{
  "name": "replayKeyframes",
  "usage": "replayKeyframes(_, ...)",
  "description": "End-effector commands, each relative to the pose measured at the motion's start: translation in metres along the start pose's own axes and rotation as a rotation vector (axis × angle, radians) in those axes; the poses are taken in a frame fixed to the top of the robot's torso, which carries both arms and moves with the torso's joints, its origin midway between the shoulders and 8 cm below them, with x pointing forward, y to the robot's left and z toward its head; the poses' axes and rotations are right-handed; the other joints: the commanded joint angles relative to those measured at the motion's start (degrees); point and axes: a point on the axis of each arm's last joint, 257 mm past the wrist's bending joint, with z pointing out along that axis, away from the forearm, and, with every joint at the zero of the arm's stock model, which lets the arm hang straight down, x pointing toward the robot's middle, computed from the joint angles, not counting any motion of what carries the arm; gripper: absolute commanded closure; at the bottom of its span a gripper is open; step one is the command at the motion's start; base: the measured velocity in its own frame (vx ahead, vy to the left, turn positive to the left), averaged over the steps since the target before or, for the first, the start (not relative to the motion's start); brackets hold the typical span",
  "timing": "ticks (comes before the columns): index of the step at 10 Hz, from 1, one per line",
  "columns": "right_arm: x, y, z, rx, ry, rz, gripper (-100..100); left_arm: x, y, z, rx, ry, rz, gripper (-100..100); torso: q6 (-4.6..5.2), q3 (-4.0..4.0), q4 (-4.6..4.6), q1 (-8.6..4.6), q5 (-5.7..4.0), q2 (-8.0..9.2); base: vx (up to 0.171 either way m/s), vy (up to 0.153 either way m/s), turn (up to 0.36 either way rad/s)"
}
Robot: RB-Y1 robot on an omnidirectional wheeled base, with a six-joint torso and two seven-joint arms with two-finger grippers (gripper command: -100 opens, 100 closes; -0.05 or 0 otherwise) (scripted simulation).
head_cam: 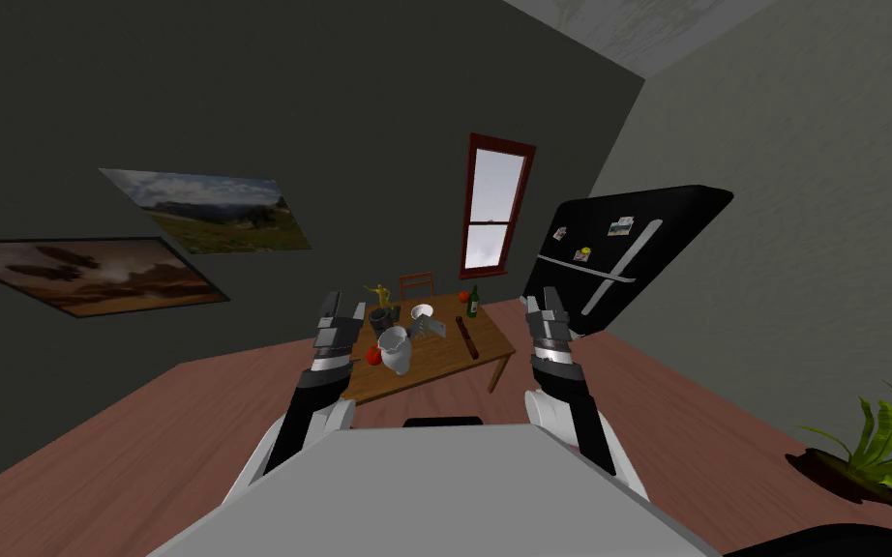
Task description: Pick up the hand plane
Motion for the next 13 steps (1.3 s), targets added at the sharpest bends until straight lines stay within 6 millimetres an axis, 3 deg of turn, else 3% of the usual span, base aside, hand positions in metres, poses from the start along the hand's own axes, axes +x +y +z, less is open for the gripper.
replayKeyframes(1,0.006,-0.004,0.001,0.004,0.035,-0.022,-100,0.000,0.000,0.000,0.000,0.000,0.000,0,0.00,0.00,0.00,0.00,0.00,0.00,-0.036,0.001,0.039)
replayKeyframes(6,0.033,-0.036,0.007,0.035,0.175,-0.154,-100,0.000,0.000,0.000,0.000,0.000,0.000,0,-0.01,0.13,0.05,-0.04,-0.01,0.22,-0.063,-0.003,0.085)
replayKeyframes(13,0.059,-0.109,0.018,0.113,0.319,-0.398,-100,0.000,0.000,0.000,0.000,0.000,0.000,0,0.02,0.04,0.02,0.00,0.00,0.07,-0.038,0.009,0.111)
